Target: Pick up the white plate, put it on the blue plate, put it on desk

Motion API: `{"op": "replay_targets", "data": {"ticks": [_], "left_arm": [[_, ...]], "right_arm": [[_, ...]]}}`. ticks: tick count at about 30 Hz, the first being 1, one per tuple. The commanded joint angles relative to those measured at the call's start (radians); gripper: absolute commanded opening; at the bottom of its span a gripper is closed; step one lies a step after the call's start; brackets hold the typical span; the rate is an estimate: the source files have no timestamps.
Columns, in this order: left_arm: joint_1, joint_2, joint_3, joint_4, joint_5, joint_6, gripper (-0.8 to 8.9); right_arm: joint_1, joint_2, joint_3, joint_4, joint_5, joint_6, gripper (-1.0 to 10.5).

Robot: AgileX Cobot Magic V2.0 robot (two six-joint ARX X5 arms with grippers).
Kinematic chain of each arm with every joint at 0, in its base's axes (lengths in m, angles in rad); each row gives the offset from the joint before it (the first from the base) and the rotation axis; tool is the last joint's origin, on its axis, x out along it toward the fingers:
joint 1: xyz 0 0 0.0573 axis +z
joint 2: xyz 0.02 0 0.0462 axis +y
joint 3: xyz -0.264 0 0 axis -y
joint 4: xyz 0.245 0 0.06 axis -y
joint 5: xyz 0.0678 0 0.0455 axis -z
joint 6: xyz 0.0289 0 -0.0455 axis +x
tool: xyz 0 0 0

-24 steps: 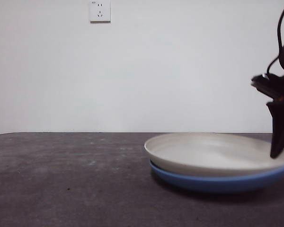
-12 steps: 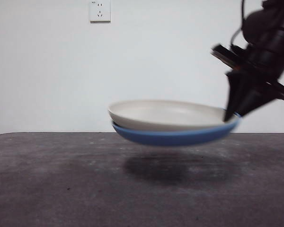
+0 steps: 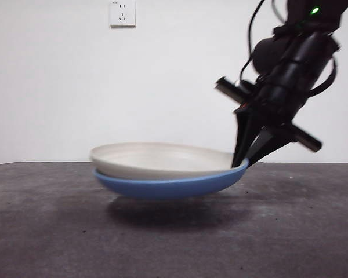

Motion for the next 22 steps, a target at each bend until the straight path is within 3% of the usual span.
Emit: {"op": "replay_targets", "data": {"ticks": [1,11,22], "left_arm": [[-0.007,0.005,0.011,0.011,-0.003,0.009,6.30],[-0.007,0.005,0.011,0.011,-0.003,0.008,6.30],[-0.007,0.005,0.011,0.011,-0.003,0.008,6.30]], "right_arm": [[0.016,0.050,0.030,0.017,-0.010,0.010,0.1],[0.016,0.101,0.029,0.016,0.051,0.006,0.1],[0.009,0.101,0.029,0.002,0.050,-0.016,0.2]]}}
